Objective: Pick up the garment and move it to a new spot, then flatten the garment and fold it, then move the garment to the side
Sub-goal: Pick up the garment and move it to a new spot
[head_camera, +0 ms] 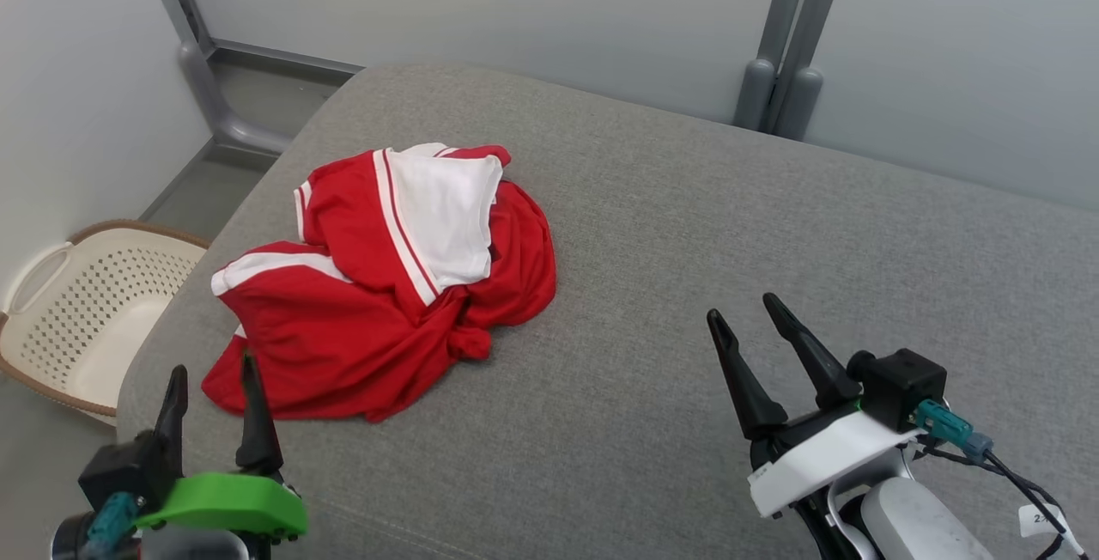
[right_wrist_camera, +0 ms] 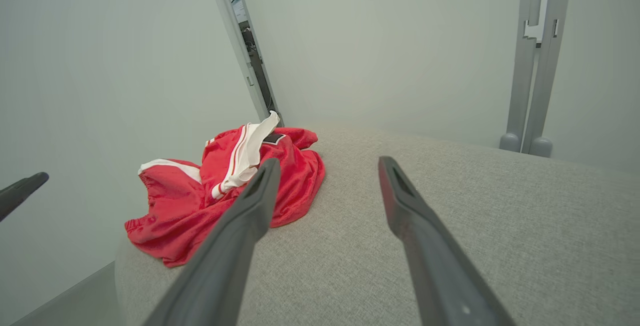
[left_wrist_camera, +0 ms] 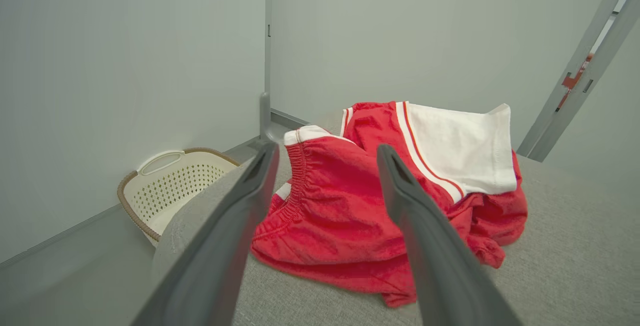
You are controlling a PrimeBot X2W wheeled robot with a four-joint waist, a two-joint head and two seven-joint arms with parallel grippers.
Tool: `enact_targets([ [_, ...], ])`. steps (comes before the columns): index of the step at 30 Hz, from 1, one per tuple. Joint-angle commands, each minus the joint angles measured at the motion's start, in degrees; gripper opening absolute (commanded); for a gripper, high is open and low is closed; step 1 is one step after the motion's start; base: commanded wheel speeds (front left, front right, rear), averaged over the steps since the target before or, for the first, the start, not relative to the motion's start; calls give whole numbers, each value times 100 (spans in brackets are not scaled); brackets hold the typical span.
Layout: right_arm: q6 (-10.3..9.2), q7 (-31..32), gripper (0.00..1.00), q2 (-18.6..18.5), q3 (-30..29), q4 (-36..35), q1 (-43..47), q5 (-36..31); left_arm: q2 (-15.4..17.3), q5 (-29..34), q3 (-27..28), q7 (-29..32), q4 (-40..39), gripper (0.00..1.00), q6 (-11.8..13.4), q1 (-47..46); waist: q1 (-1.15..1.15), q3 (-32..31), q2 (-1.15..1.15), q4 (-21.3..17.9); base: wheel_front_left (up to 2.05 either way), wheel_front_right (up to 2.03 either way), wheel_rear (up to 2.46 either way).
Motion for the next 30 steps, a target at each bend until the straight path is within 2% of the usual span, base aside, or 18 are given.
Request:
enact_targets([
  [1, 0, -17, 100, -49, 16, -65, -46, 7, 86, -84, 39, 164, -12, 100, -60, -186, 0, 88, 0, -127, 0, 0, 0],
  [7, 0, -17, 100, -159, 93, -231, -162, 15, 378, -402, -17, 1413, -62, 100, -216, -886, 0, 281, 0, -424, 0, 0, 0],
  [15, 0, -17, 100, -261, 168, -361, -519, 61, 1018, -650, 71, 3015, -149, 100, -234, -2130, 0, 938, 0, -1241, 0, 0, 0],
  [22, 0, -17, 100, -334, 163, -442, -823, 109, 1459, -965, 111, 4137, 614, 100, -301, -2947, 0, 1486, 0, -2015, 0, 0, 0],
  [30, 0, -17, 100, -327, 215, -458, -1029, 166, 1915, -1075, 206, 4884, 1796, 100, -190, -3460, 0, 1787, 0, -2670, 0, 0, 0],
])
